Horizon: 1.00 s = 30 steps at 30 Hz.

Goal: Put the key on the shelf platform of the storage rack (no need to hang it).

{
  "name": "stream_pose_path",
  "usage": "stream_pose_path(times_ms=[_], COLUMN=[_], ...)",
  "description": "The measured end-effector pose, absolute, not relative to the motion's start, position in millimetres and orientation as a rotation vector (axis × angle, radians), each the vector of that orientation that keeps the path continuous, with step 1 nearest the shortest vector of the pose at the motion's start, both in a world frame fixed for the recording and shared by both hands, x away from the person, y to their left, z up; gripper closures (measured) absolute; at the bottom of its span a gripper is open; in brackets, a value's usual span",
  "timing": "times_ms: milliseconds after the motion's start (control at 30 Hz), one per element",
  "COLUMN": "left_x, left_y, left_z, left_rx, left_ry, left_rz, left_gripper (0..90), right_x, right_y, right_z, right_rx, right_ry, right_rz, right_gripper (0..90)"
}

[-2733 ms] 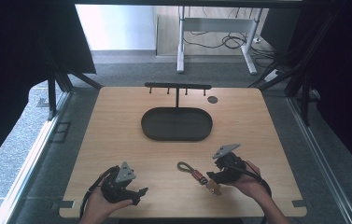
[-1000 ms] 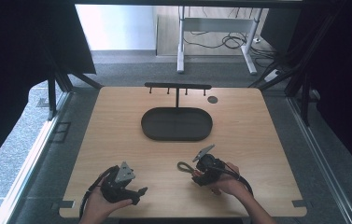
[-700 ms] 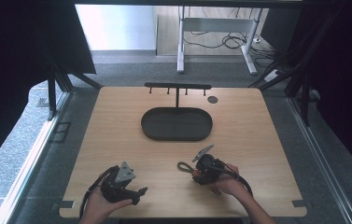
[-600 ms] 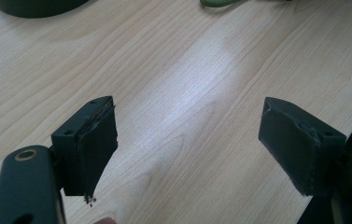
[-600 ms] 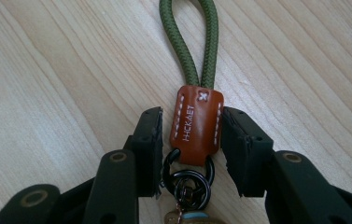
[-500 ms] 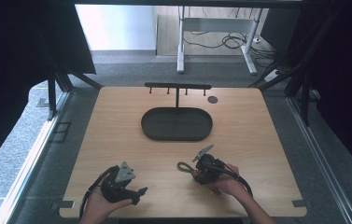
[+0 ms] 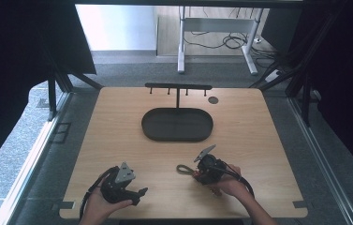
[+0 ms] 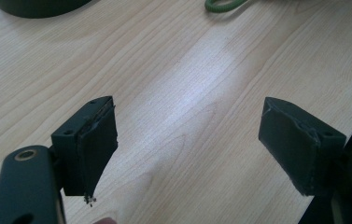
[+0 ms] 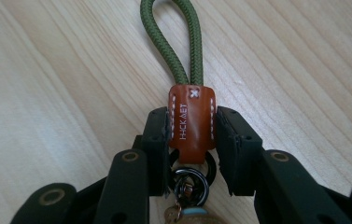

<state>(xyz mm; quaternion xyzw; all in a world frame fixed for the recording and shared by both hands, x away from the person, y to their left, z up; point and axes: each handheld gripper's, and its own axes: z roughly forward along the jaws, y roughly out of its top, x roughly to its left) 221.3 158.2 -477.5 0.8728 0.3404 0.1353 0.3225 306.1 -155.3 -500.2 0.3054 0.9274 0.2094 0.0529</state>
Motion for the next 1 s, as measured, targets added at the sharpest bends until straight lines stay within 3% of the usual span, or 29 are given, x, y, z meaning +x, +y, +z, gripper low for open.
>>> stream_pose_path(times_ms=[1000], left_x=[220.5], left_y=[161.6], left_z=[-473.7], left_rx=[2.278], left_ry=[0.9], left_rz=[0.372], left_gripper=[20.0], right_x=[302.0], right_y=[-178.4], right_z=[-424.6], right_rx=[0.882], right_ry=[2.705], right_rz=[0.863], right_gripper=[66.8])
